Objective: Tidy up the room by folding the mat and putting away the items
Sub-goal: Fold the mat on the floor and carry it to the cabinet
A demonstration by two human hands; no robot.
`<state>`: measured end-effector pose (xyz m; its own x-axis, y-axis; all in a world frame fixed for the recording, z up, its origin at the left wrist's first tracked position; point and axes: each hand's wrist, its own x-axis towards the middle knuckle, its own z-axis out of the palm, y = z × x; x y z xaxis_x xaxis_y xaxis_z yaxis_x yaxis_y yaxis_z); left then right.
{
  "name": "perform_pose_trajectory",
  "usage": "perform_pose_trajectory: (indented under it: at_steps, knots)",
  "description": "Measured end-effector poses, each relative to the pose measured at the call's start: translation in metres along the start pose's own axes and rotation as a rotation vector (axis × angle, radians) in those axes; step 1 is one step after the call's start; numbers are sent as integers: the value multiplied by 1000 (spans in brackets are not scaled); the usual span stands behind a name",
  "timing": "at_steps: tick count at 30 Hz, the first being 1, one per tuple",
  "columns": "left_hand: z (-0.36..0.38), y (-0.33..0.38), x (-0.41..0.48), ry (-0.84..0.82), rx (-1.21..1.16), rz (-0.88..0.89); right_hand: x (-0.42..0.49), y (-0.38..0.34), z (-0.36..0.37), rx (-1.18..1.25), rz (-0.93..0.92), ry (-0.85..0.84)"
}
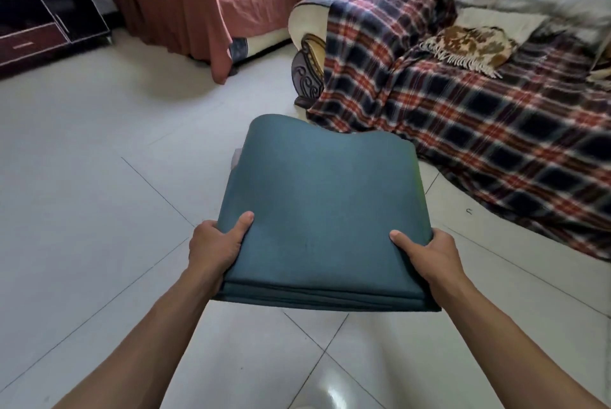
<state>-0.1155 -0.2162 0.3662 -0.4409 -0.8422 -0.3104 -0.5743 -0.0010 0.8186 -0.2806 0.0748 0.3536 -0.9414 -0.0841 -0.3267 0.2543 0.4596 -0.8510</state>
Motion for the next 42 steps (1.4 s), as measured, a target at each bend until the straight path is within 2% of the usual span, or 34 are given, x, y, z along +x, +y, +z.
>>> perform_pose_trajectory:
  at_steps: [8,12,19,25,34,42]
  knots:
    - [-122,195,-65,10,15,33,-75,-221,-94,1,-38,33]
    - [-185,297,-92,27,-52,46,-105,-349,-132,10,-88,26]
    - [-277,417,-111,59,-159,13,-130,-513,-157,-12,-148,-29]
    - [-334,463,-102,115,-189,52,-137,-591,-143,30,-239,-67]
    - [-397,498,-98,238,-232,33,-137,-665,-100,89,-342,-202]
    - [-448,506,-104,444,-203,-24,-133,-722,-33,-33,-519,-322]
